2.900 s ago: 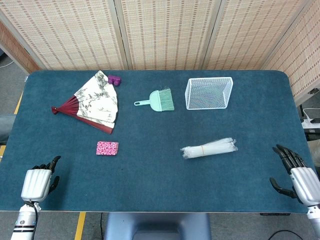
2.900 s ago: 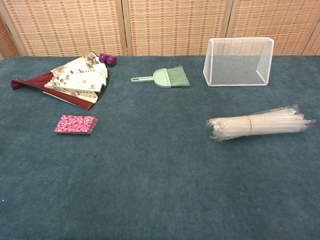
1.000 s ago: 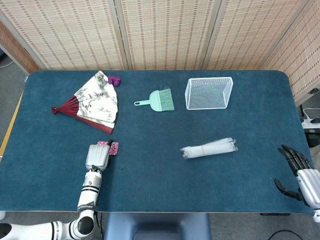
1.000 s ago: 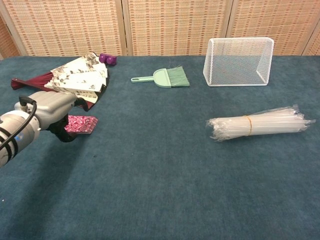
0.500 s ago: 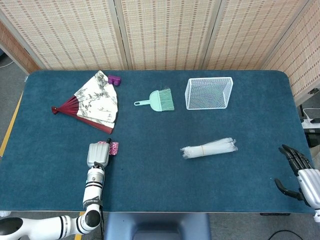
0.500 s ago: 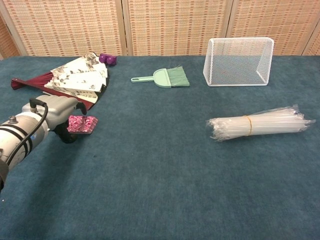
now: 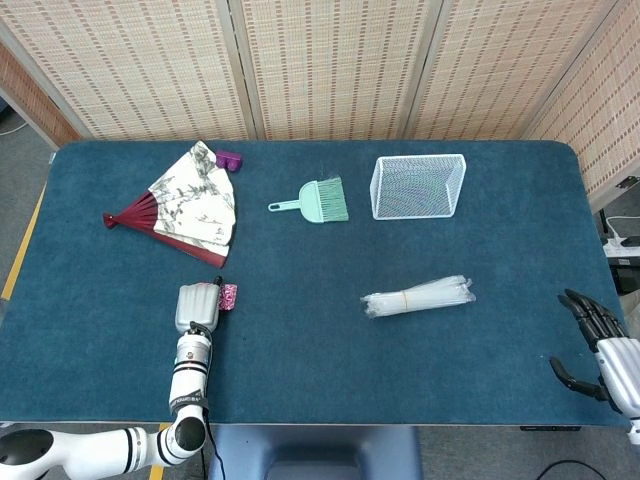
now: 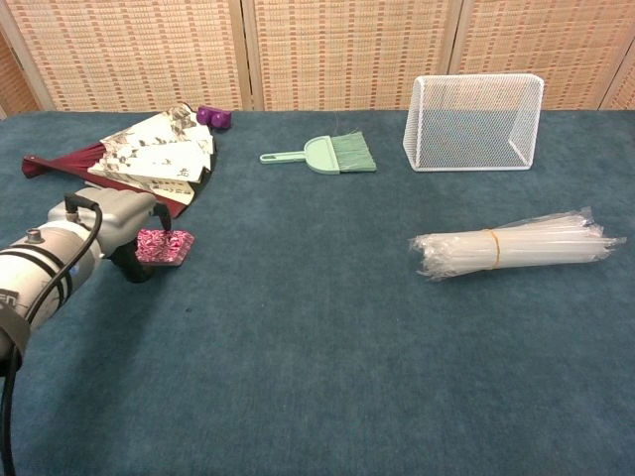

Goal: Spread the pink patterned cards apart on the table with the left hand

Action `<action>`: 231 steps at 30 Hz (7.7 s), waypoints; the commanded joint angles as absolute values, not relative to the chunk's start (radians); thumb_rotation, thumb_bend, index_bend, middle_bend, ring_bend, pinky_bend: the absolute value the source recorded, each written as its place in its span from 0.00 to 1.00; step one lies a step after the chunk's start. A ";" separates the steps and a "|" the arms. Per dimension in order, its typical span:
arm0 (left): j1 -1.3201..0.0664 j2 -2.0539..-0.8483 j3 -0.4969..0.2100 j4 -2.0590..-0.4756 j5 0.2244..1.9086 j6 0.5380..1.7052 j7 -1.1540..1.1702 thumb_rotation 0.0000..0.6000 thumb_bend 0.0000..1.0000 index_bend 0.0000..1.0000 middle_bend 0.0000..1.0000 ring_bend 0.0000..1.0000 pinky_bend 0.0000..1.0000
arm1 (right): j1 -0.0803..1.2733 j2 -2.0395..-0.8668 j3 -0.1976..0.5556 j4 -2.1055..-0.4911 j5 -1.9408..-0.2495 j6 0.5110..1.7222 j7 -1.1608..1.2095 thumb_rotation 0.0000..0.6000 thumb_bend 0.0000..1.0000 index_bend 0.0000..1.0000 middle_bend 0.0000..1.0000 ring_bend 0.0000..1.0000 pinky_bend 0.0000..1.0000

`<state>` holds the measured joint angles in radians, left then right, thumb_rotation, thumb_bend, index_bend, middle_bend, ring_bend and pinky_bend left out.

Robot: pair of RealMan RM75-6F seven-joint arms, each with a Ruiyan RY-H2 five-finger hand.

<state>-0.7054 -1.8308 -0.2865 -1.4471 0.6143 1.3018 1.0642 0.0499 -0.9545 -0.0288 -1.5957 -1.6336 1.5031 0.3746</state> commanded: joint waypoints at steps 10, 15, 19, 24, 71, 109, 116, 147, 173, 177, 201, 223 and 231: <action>-0.716 -1.820 -0.280 -1.454 0.601 1.312 1.056 1.00 0.36 0.26 1.00 1.00 1.00 | 0.050 -0.956 -0.029 -1.595 -1.633 1.501 0.371 1.00 0.32 0.00 0.00 0.00 0.09; -0.719 -1.819 -0.275 -1.456 0.598 1.314 1.049 1.00 0.36 0.28 1.00 1.00 1.00 | 0.049 -0.956 -0.029 -1.594 -1.634 1.504 0.372 1.00 0.32 0.00 0.00 0.00 0.09; -0.721 -1.820 -0.270 -1.454 0.602 1.316 1.040 1.00 0.37 0.30 1.00 1.00 1.00 | 0.049 -0.956 -0.030 -1.593 -1.634 1.503 0.373 1.00 0.32 0.00 0.00 0.00 0.09; -0.720 -1.822 -0.265 -1.454 0.622 1.329 1.022 1.00 0.37 0.33 1.00 1.00 1.00 | 0.049 -0.955 -0.030 -1.593 -1.634 1.503 0.374 1.00 0.32 0.00 0.00 0.00 0.09; -0.534 -1.613 -0.127 -1.413 0.728 1.275 0.853 1.00 0.34 0.16 1.00 1.00 1.00 | 0.052 -0.958 -0.030 -1.607 -1.622 1.486 0.345 1.00 0.32 0.00 0.00 0.00 0.09; -0.683 -1.796 -0.211 -1.418 0.725 1.274 0.988 1.00 0.32 0.24 1.00 1.00 1.00 | 0.053 -0.953 -0.035 -1.603 -1.631 1.485 0.358 1.00 0.32 0.00 0.00 0.00 0.09; -0.687 -1.789 -0.215 -1.418 0.710 1.271 0.994 1.00 0.32 0.28 1.00 1.00 1.00 | 0.053 -0.953 -0.035 -1.602 -1.631 1.485 0.357 1.00 0.32 0.00 0.00 0.00 0.09; -0.733 -1.786 -0.232 -1.441 0.646 1.274 1.051 1.00 0.31 0.29 1.00 1.00 1.00 | 0.053 -0.951 -0.036 -1.602 -1.631 1.484 0.360 1.00 0.32 0.00 0.00 0.00 0.09; -0.764 -1.792 -0.235 -1.438 0.583 1.283 1.079 1.00 0.31 0.27 1.00 1.00 1.00 | 0.053 -0.949 -0.038 -1.602 -1.633 1.484 0.362 1.00 0.32 0.00 0.00 0.00 0.09; -0.766 -1.794 -0.235 -1.434 0.575 1.282 1.078 1.00 0.31 0.27 1.00 1.00 1.00 | 0.054 -0.949 -0.038 -1.602 -1.633 1.483 0.361 1.00 0.32 0.00 0.00 0.00 0.09; -0.689 -1.688 -0.139 -1.559 0.714 1.361 0.994 1.00 0.35 0.59 1.00 1.00 1.00 | 0.055 -0.949 -0.039 -1.603 -1.633 1.480 0.361 1.00 0.32 0.00 0.00 0.00 0.09; -0.442 -1.479 0.049 -1.666 0.877 1.468 0.838 1.00 0.35 0.60 1.00 1.00 1.00 | 0.056 -0.953 -0.037 -1.609 -1.627 1.476 0.347 1.00 0.32 0.00 0.00 0.00 0.09; -0.407 -1.494 0.045 -1.632 0.876 1.445 0.831 1.00 0.34 0.49 1.00 1.00 1.00 | 0.057 -0.952 -0.036 -1.611 -1.625 1.472 0.345 1.00 0.32 0.00 0.00 0.00 0.09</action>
